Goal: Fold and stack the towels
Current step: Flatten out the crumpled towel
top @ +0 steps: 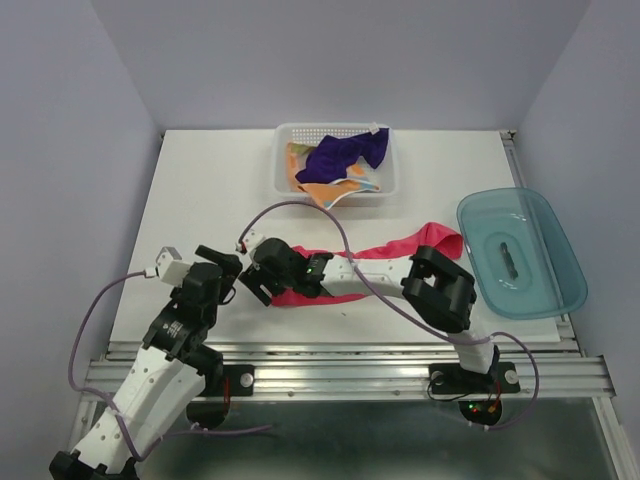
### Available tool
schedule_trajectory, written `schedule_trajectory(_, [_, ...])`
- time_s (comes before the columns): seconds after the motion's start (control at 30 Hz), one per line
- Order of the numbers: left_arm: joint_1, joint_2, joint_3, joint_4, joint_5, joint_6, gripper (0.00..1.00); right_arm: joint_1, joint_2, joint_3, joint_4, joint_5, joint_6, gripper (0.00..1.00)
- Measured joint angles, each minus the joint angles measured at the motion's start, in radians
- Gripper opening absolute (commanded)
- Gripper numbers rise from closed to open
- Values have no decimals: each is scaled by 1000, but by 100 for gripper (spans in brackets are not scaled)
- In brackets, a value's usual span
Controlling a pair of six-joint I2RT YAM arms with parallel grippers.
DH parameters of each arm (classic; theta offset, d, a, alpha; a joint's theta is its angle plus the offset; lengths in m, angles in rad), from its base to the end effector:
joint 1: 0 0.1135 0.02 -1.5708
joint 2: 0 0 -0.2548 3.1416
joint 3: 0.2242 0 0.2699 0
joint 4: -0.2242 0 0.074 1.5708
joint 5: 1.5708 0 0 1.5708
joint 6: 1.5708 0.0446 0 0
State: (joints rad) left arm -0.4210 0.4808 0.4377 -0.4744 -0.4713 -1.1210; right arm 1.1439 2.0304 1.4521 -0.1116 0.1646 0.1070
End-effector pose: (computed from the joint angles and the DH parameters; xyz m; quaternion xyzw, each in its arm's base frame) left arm 0.1529 -0.0463 0.2237 -0.3985 0.7494 -0.1958 0.4912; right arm 0.2042 0.4313 0.1732 -0.4163 0.8004 0.1885 0.3880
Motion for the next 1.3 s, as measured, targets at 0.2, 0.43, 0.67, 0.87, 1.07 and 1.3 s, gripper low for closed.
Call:
schedule_trajectory(0.2, [2, -6, 0, -22, 0, -25, 99, 3, 119, 92, -66, 12, -30, 66])
schedule_trajectory(0.43, [2, 27, 0, -25, 2, -25, 99, -5, 155, 130, -91, 8, -24, 43])
schedule_trajectory(0.67, [2, 13, 0, -25, 14, -25, 99, -5, 156, 130, -92, 11, -5, 34])
schedule_trajectory(0.87, [2, 9, 0, -23, 35, -18, 99, -5, 156, 130, -90, 10, 16, 29])
schedule_trajectory(1.07, [2, 20, -2, 6, 77, 0, 99, -5, 129, 130, -89, 0, 56, 21])
schedule_trajectory(1.3, [4, 54, -20, 130, 145, 22, 99, -31, 51, 86, -89, 30, 134, 1])
